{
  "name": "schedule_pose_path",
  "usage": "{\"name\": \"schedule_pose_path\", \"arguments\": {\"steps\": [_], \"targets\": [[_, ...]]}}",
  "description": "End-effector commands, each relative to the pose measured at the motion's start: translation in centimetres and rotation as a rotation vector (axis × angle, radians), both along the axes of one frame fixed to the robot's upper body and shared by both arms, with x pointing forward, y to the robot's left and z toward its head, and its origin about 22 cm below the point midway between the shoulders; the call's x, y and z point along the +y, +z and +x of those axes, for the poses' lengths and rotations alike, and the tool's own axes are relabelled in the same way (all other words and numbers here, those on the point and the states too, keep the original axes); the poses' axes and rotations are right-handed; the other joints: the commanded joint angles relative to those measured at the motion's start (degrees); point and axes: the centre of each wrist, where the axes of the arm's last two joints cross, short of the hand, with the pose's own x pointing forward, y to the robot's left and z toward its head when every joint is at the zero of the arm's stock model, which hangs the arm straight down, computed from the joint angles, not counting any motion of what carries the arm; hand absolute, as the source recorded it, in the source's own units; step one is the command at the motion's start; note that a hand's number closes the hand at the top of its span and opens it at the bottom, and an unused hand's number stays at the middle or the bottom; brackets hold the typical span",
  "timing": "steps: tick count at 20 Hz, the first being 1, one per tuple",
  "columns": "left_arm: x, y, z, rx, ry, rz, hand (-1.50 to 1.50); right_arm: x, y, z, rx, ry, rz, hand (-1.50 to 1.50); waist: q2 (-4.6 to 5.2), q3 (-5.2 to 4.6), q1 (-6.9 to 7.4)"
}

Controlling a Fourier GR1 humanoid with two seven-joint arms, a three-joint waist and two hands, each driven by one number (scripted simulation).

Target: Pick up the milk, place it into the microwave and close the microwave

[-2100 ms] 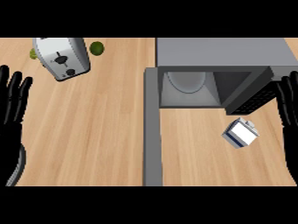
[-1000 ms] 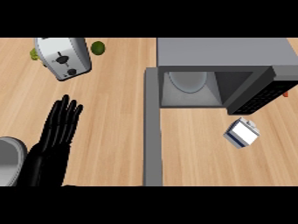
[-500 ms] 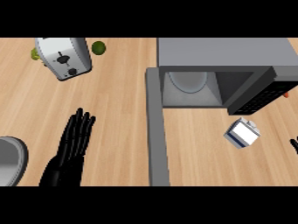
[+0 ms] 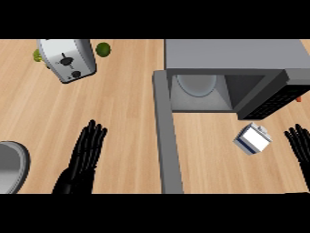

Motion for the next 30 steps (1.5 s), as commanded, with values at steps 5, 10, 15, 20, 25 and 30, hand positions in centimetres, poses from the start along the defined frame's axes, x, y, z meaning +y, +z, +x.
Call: {"name": "schedule_pose_path", "arguments": {"steps": [5, 10, 15, 20, 25, 30], "targets": [[2.3, -0.3, -0.3, 0.009, -0.019, -0.011, -1.5, 0.5, -1.8, 4.3, -0.036, 0.004, 0.004, -1.5, 0.04, -0.01, 0.07], [4.3, -0.6, -1.1, 0.01, -0.016, -0.017, -1.5, -0.9, -4.8, 4.5, -0.025, -0.022, -0.052, -1.5, 0.12, 0.02, 0.38], [5.4, -2.2, -1.2, 0.024, -0.034, -0.018, -1.5, 0.8, -6.8, 5.3, -0.044, -0.069, -0.097, -1.5, 0.2, 0.04, 0.53], [6.9, -1.8, -2.6, 0.034, -0.027, -0.029, -1.5, 1.3, -7.1, 6.8, -0.066, -0.094, -0.099, 1.5, 0.37, 0.12, 1.32], [8.2, -1.4, -1.0, 0.039, -0.016, -0.018, -1.5, -0.2, -7.0, 6.4, -0.092, -0.157, -0.069, 1.5, 0.57, 0.18, 1.19], [8.8, -0.8, -2.1, 0.028, -0.024, -0.025, -1.5, 0.4, -6.8, 7.4, -0.072, -0.17, -0.201, 1.5, 0.62, 0.21, 1.97]]}}
